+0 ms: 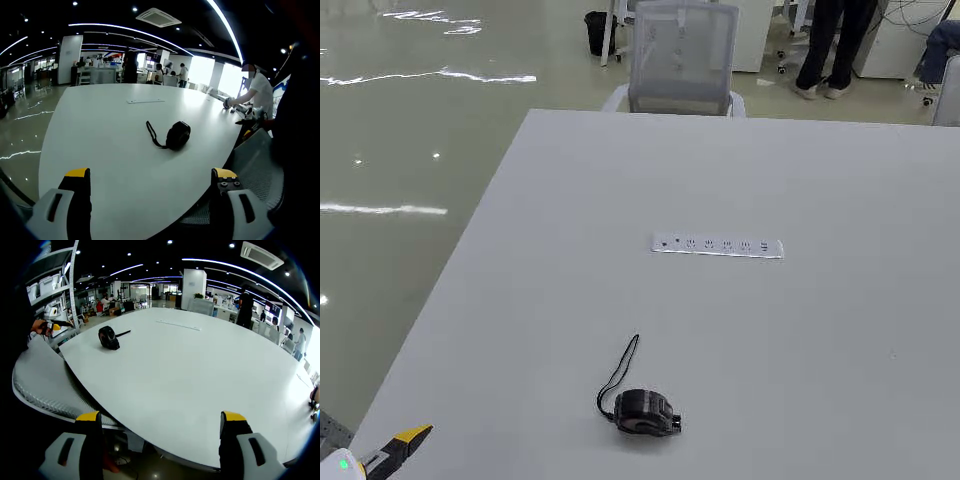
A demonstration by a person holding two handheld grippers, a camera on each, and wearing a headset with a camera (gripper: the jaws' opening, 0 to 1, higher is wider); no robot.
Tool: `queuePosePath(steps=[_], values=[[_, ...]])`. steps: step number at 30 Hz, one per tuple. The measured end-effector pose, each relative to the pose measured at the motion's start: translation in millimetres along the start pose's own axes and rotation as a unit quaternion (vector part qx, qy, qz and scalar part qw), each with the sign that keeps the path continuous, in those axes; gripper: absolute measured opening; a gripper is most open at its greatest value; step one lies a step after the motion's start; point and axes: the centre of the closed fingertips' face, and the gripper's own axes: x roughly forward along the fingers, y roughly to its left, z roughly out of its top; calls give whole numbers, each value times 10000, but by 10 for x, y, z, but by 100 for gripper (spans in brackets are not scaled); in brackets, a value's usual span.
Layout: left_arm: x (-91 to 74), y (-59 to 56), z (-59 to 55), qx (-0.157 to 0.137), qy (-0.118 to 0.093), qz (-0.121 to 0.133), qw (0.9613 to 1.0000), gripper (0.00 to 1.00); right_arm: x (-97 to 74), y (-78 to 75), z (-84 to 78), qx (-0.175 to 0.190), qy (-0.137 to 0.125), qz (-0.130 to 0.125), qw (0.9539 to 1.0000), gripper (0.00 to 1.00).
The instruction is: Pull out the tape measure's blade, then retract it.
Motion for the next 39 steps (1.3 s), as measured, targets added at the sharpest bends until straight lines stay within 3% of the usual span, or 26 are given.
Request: queuePosePath(steps=[12, 25, 27, 33, 39], values=[[215, -126, 39, 188, 130, -277, 9994, 99, 14, -4, 112, -75, -106, 17, 9999, 98], [484, -276, 144, 520, 291, -617, 9963, 99, 198, 6, 293, -278, -174, 236, 9992, 97], [523, -250, 136, 607, 408, -562, 9957, 99, 227, 34, 331, -338, -170, 300, 9988, 97], [640, -318, 246, 846, 419, -786, 9924, 99, 334, 139, 485, -411, -304, 461, 9976, 96], [744, -360, 280, 985, 476, -941, 9895, 99, 447, 261, 489, -493, -273, 628, 9964, 96]])
